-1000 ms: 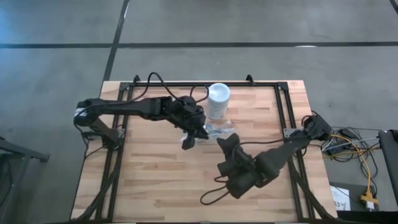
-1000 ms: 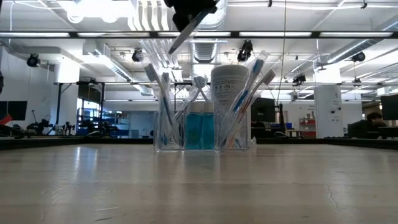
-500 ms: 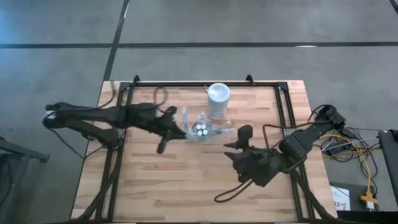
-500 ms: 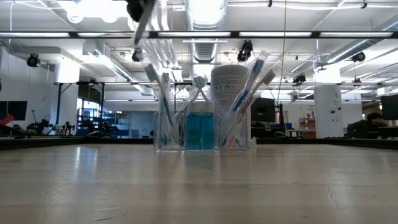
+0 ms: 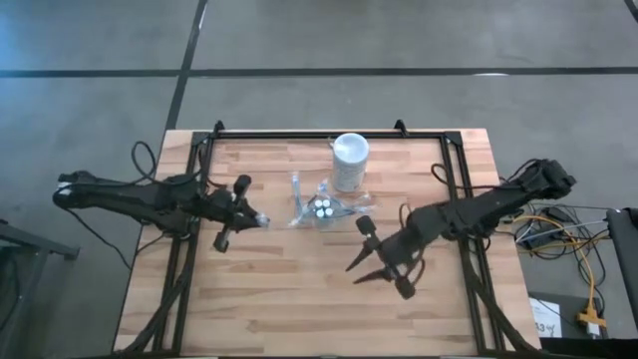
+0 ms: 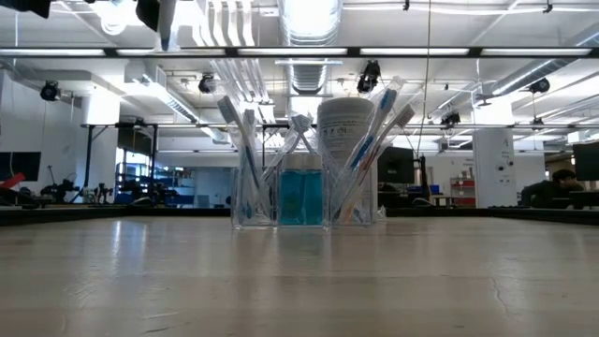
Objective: Pick & Place toothbrushing station
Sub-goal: Put the blue toothbrush into the transparent organizer
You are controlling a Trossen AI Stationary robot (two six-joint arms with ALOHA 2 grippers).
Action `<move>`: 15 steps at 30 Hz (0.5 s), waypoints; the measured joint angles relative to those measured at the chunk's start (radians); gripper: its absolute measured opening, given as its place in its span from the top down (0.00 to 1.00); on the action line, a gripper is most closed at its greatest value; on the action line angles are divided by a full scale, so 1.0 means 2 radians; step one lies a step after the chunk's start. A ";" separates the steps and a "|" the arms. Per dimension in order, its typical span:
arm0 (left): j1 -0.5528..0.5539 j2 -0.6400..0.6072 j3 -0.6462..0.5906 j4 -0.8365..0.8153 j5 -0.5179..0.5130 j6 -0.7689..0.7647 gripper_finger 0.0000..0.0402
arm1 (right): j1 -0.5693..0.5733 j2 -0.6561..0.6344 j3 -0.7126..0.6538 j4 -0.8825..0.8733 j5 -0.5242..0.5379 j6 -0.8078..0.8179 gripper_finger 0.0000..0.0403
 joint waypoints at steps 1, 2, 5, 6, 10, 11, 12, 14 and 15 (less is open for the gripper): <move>-0.004 -0.005 -0.006 0.004 0.000 0.006 0.95 | -0.012 -0.007 -0.031 0.044 -0.010 0.019 0.68; -0.008 -0.008 -0.012 0.008 0.000 0.010 0.95 | -0.024 -0.014 -0.059 0.086 -0.013 0.039 0.68; -0.017 -0.007 -0.029 0.028 0.001 0.010 0.95 | -0.049 -0.022 -0.133 0.187 -0.011 0.083 0.67; -0.019 -0.003 -0.036 0.043 0.002 0.010 0.95 | -0.054 -0.022 -0.153 0.215 -0.011 0.095 0.66; -0.028 0.030 -0.059 0.127 0.002 0.011 0.95 | -0.062 -0.007 -0.204 0.330 -0.010 0.124 0.63; -0.029 0.042 -0.062 0.153 0.001 0.010 0.95 | -0.063 0.000 -0.210 0.353 0.000 0.134 0.61; -0.029 0.054 -0.064 0.171 0.001 0.010 0.95 | -0.063 0.010 -0.212 0.371 0.013 0.144 0.60; -0.030 0.084 -0.063 0.215 -0.013 0.002 0.95 | -0.063 0.025 -0.212 0.388 0.034 0.154 0.57; -0.032 0.097 -0.061 0.230 -0.026 -0.003 0.95 | -0.063 0.033 -0.208 0.391 0.041 0.157 0.55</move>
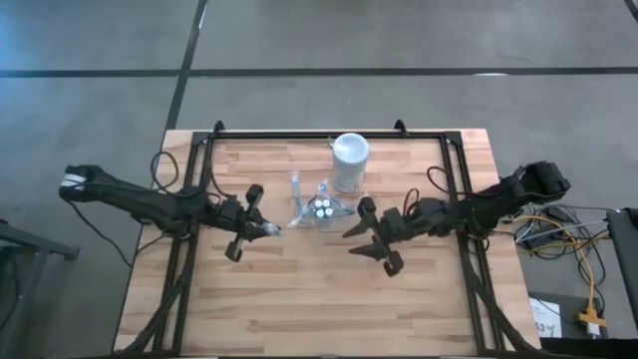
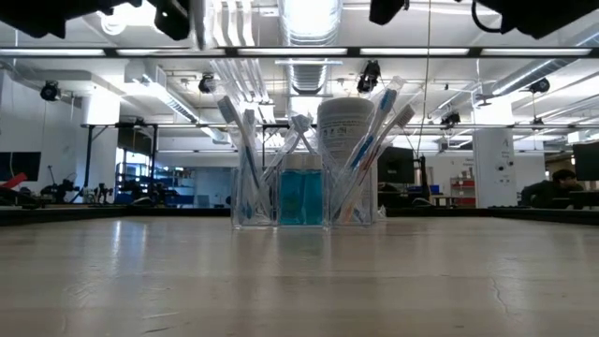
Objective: Pick & Place toothbrushing station
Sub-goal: Put the blue toothbrush into the transparent organizer
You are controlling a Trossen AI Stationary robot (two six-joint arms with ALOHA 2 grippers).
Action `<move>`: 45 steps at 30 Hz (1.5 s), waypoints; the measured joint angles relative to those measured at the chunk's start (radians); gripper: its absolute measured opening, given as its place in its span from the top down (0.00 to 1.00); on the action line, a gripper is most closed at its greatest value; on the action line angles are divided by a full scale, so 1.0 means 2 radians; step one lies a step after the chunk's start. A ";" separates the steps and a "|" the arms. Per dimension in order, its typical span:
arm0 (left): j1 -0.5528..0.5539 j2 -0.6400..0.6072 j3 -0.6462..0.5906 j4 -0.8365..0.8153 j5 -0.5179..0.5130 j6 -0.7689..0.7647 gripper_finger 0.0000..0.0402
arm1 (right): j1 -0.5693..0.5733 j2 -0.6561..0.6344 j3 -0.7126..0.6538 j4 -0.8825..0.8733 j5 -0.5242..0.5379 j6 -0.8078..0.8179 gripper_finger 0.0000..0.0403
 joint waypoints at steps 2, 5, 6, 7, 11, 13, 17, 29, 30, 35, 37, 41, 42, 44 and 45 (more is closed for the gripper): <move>-0.001 0.030 0.011 0.019 -0.026 -0.004 0.95 | 0.000 0.013 0.014 0.000 0.015 0.001 0.52; -0.001 0.069 0.035 0.019 -0.038 -0.003 0.95 | 0.000 0.034 0.043 -0.001 0.022 -0.020 0.49; -0.001 0.081 0.046 0.019 -0.038 -0.001 0.95 | 0.000 0.039 0.050 -0.002 0.025 -0.024 0.48; -0.001 0.091 0.055 0.021 -0.038 0.002 0.95 | -0.001 0.044 0.060 -0.003 0.029 -0.027 0.48; -0.001 0.122 0.088 0.020 -0.038 0.006 0.95 | -0.010 0.060 0.090 -0.010 0.029 -0.032 0.48; -0.001 0.132 0.100 0.010 -0.038 0.006 0.95 | -0.015 0.068 0.100 -0.022 0.030 -0.033 0.47; 0.000 0.146 0.119 0.000 -0.039 0.011 0.95 | -0.015 0.083 0.124 -0.049 0.029 -0.042 0.47; 0.005 0.165 0.130 -0.011 -0.048 0.011 0.95 | -0.018 0.120 0.180 -0.100 0.029 -0.068 0.53; 0.005 0.165 0.130 -0.010 -0.049 0.011 0.95 | -0.018 0.119 0.180 -0.101 0.029 -0.068 0.54; 0.005 0.165 0.130 -0.015 -0.051 0.010 0.95 | -0.017 0.117 0.186 -0.117 0.050 -0.065 0.60; 0.003 0.164 0.130 -0.019 -0.052 0.010 0.95 | -0.016 0.115 0.186 -0.125 0.061 -0.072 0.61; 0.002 0.151 0.130 -0.036 -0.051 0.011 0.95 | -0.012 0.103 0.186 -0.141 0.066 -0.080 0.60; 0.002 0.145 0.130 -0.041 -0.051 0.013 0.95 | -0.009 0.099 0.186 -0.147 0.067 -0.084 0.59; 0.002 0.133 0.130 -0.047 -0.051 0.017 0.95 | -0.003 0.090 0.187 -0.161 0.068 -0.092 0.58; 0.001 0.129 0.130 -0.052 -0.051 0.017 0.95 | 0.000 0.086 0.187 -0.172 0.073 -0.093 0.57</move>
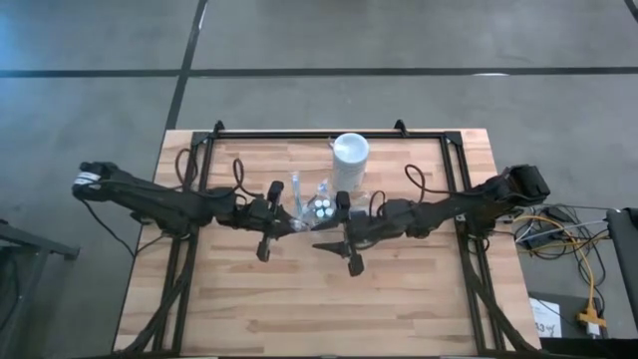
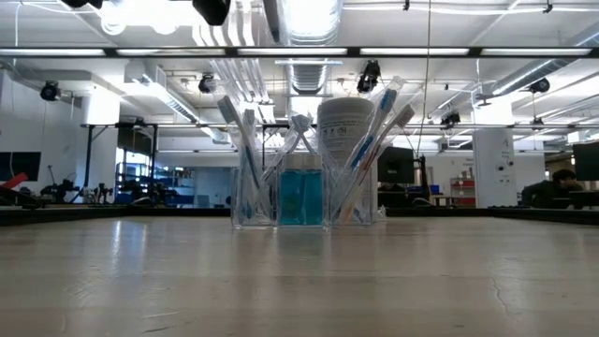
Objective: Pick & Place toothbrushing station
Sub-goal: Put the blue toothbrush into the transparent organizer
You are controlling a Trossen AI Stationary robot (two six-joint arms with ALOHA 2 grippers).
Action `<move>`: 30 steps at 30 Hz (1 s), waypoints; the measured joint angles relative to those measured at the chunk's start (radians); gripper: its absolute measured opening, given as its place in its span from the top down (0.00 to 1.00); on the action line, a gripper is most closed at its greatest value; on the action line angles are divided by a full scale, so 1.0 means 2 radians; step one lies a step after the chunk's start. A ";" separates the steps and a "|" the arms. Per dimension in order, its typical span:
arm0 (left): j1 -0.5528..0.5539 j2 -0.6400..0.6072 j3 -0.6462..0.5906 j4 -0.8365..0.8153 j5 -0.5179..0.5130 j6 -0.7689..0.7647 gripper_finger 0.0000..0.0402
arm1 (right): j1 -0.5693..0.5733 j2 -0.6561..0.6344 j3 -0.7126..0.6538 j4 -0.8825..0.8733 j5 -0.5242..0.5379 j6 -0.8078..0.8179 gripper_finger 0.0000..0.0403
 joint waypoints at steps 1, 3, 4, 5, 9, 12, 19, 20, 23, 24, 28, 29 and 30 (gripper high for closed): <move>0.000 -0.003 0.000 0.000 0.000 0.000 0.95 | 0.002 -0.003 0.002 -0.013 0.013 0.000 0.57; -0.001 -0.006 0.000 -0.004 0.002 0.002 0.95 | 0.005 -0.008 0.004 -0.034 0.053 -0.002 0.57; -0.001 -0.005 0.000 -0.005 0.005 0.002 0.95 | 0.005 -0.009 0.005 -0.039 0.071 -0.004 0.57; -0.001 -0.002 0.000 -0.007 0.005 0.002 0.95 | 0.004 -0.009 0.005 -0.039 0.078 -0.004 0.57; -0.001 0.012 0.000 -0.013 0.006 0.001 0.95 | 0.000 -0.005 0.005 -0.037 0.080 -0.003 0.57; -0.001 0.017 0.000 -0.011 0.006 0.001 0.95 | -0.003 -0.004 0.005 -0.041 0.076 0.002 0.57; -0.001 0.018 0.000 -0.011 0.006 0.000 0.95 | -0.010 -0.004 0.005 -0.044 0.072 0.009 0.57; -0.001 0.018 0.000 -0.011 0.006 0.000 0.95 | -0.010 -0.004 0.005 -0.045 0.072 0.010 0.57; -0.001 0.028 0.000 -0.006 0.006 0.000 0.95 | -0.012 -0.004 0.005 -0.051 0.072 0.012 0.57; -0.001 0.034 0.000 -0.001 0.006 0.000 0.95 | -0.014 -0.004 0.005 -0.052 0.072 0.017 0.57; -0.001 0.055 0.010 0.008 0.005 0.000 0.95 | -0.013 -0.004 0.005 -0.058 0.069 0.021 0.57; -0.001 0.060 0.014 0.008 0.005 0.000 0.95 | -0.013 -0.004 0.005 -0.062 0.068 0.021 0.57; -0.001 0.064 0.018 0.006 0.005 0.000 0.95 | -0.013 -0.004 0.005 -0.066 0.067 0.021 0.57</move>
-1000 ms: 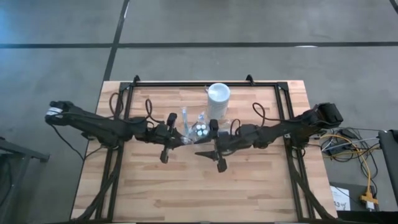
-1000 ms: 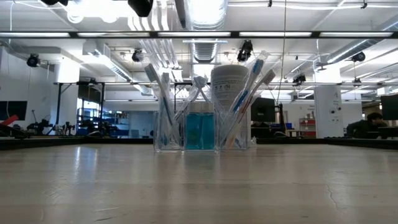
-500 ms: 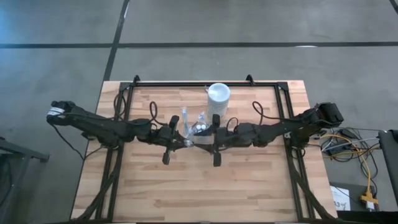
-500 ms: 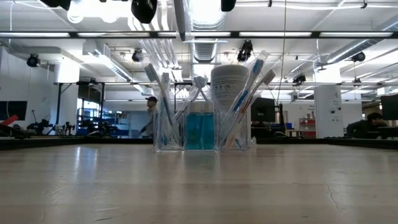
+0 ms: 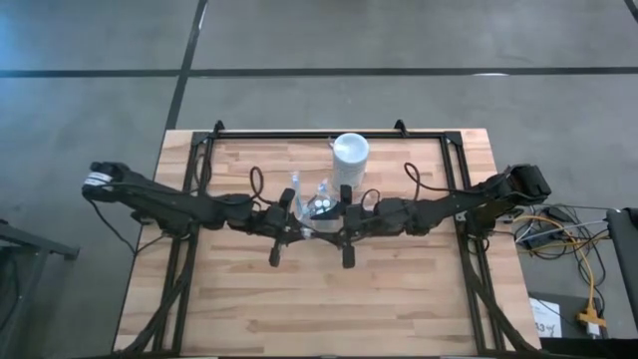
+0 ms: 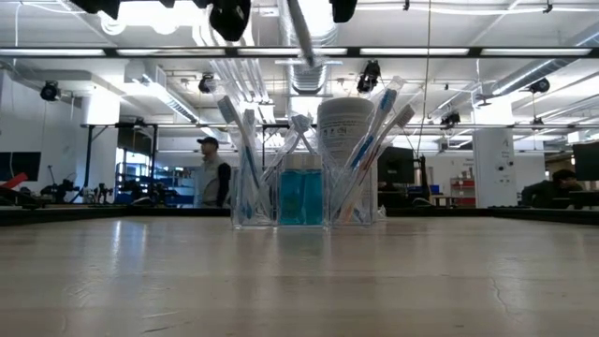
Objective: Pick & Place toothbrushing station
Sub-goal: Put the blue toothbrush into the transparent organizer
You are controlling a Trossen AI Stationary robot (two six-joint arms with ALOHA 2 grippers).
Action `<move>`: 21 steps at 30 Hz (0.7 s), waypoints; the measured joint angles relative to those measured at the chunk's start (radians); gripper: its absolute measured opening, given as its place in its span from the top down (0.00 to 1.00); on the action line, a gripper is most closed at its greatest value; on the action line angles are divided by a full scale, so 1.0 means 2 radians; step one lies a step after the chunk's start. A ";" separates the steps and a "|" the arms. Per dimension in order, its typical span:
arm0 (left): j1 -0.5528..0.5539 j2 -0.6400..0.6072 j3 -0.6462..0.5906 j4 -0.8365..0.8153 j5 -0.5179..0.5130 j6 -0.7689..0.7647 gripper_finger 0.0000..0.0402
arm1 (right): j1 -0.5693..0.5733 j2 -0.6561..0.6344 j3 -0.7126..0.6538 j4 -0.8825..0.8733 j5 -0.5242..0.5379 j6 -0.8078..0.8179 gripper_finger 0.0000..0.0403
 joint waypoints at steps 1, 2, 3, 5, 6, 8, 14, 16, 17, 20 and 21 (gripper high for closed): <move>0.000 0.004 0.005 -0.001 0.000 0.001 0.95 | 0.000 0.000 0.000 -0.002 0.000 0.000 0.57; 0.000 0.007 0.010 -0.002 -0.001 0.002 0.95 | 0.000 0.000 0.000 -0.004 0.000 0.000 0.57; 0.000 0.008 0.015 -0.006 -0.001 0.004 0.95 | 0.000 0.000 0.000 -0.005 0.000 0.000 0.57; 0.000 0.008 0.023 -0.017 -0.005 0.008 0.95 | 0.000 0.000 0.000 -0.007 0.000 0.000 0.57; 0.000 0.008 0.025 -0.022 -0.005 0.009 0.95 | 0.000 0.000 0.000 -0.008 0.000 -0.001 0.57; 0.001 0.008 0.027 -0.024 -0.005 0.009 0.95 | 0.000 0.000 0.000 -0.011 0.000 0.000 0.57; 0.003 0.010 0.027 -0.030 -0.005 0.009 0.95 | 0.000 0.000 0.000 -0.018 0.001 -0.006 0.67; 0.004 0.012 0.027 -0.031 -0.005 0.007 0.95 | 0.000 0.000 0.000 -0.019 0.000 -0.012 0.75; 0.004 0.013 0.027 -0.031 -0.006 0.006 0.95 | 0.000 0.000 0.000 -0.020 -0.005 -0.016 0.79; 0.004 0.013 0.027 -0.031 -0.007 0.006 0.95 | 0.001 0.000 0.000 -0.016 -0.012 -0.031 0.94; 0.004 0.013 0.027 -0.030 -0.007 0.005 0.95 | 0.001 0.000 0.000 -0.014 -0.012 -0.036 0.95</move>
